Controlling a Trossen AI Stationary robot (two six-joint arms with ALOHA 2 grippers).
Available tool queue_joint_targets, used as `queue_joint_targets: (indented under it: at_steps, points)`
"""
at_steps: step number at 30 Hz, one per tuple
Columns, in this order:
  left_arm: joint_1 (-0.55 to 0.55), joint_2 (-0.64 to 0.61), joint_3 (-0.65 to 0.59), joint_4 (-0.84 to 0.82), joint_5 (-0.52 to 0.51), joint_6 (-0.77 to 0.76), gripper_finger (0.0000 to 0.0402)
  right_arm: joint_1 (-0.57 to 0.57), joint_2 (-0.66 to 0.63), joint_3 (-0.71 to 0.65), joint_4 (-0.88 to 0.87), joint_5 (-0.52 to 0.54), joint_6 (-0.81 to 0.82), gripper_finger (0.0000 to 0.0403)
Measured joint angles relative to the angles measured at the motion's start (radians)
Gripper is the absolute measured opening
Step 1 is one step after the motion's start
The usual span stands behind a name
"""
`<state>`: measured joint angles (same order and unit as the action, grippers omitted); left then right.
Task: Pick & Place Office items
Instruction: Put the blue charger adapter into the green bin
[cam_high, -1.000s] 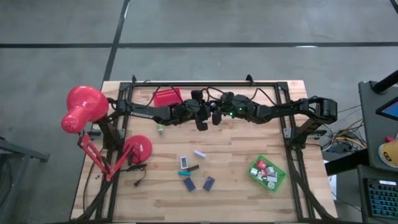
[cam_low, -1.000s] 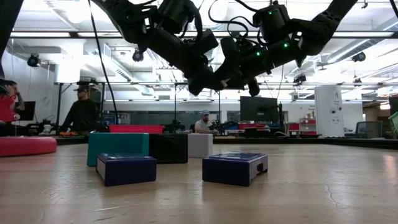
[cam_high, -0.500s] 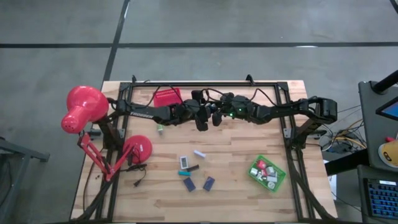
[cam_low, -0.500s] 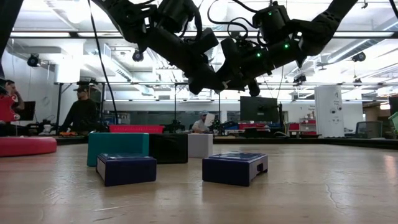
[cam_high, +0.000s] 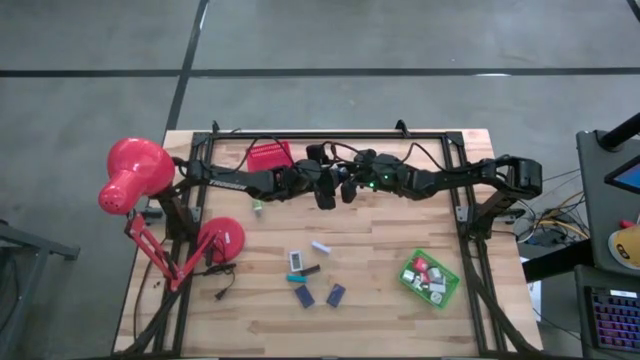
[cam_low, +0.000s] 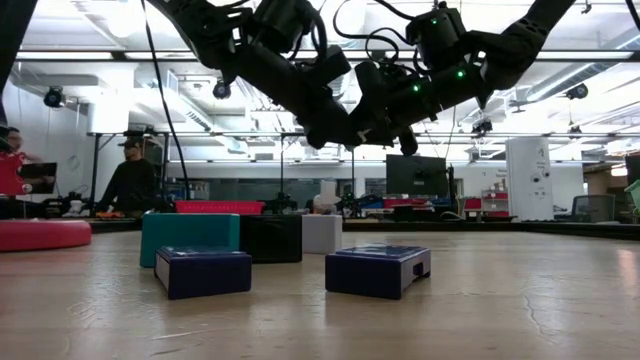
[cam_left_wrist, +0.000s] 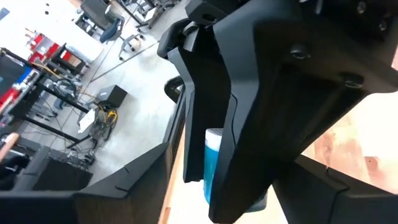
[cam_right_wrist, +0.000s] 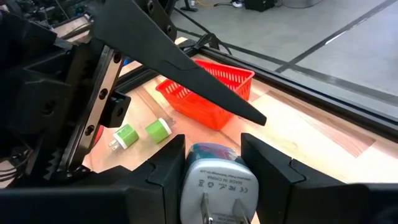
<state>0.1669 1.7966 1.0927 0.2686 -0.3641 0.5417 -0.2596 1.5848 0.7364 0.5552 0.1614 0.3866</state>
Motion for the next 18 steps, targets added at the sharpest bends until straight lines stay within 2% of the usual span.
queue_joint_targets:
  at_steps: [10,18]
  points:
    - [-0.001,0.000,0.001,-0.103,-0.002,-0.060,0.0262,0.000,-0.040,0.000,-0.056,0.045,-0.006,0.0137]
    - [-0.001,0.000,0.001,-0.180,-0.014,-0.072,0.0262,-0.002,-0.147,0.000,-0.214,0.052,-0.005,0.0137]
